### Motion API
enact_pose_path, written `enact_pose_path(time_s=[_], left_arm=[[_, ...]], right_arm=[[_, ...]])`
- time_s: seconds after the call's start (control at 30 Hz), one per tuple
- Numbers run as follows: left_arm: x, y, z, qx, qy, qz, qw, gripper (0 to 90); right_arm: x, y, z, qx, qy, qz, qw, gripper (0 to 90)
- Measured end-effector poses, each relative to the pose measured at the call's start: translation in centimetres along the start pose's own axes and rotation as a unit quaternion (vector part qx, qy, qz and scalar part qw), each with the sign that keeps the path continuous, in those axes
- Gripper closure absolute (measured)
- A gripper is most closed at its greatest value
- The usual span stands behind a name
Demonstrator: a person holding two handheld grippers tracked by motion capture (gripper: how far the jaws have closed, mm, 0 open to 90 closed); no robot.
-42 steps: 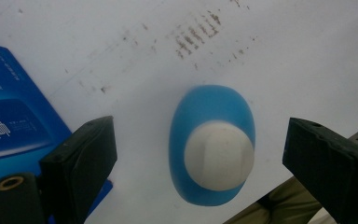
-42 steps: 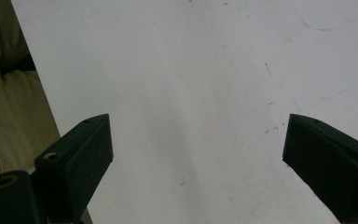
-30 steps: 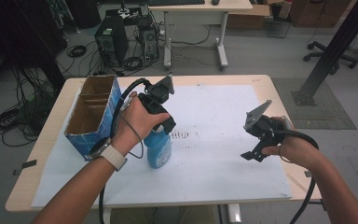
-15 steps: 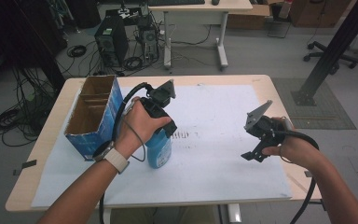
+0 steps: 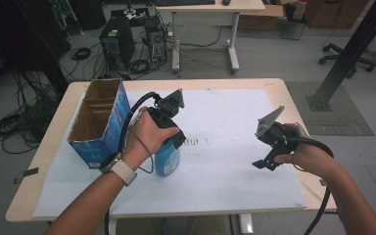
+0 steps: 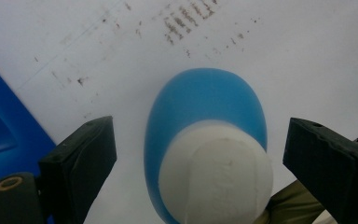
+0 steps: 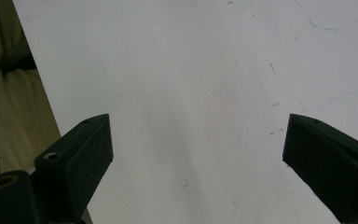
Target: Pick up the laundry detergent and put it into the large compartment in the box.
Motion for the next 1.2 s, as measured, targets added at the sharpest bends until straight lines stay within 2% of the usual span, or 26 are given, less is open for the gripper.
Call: enact_pose_path(time_s=[0.63, 1.2], left_arm=[[0.2, 0.0, -1.0, -0.005, -0.006, 0.001, 1.0, 16.1], [0.3, -0.2, -1.3, -0.011, -0.011, -0.001, 0.9999, 27.4]], right_arm=[[0.2, -0.2, 0.1, 0.0, 0.003, -0.001, 1.0, 8.5], [0.4, -0.1, 0.0, 0.001, 0.003, -0.004, 1.0, 8.7]])
Point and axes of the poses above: each handheld gripper's, and its own axes: z roughly backward along the jaws, x roughly out of its underside, y roughly to its right, the point moved 10 cm from there along -z, roughly forward along the jaws, and after that the axes turned 13 degrees about z, right-handed, at the moved point
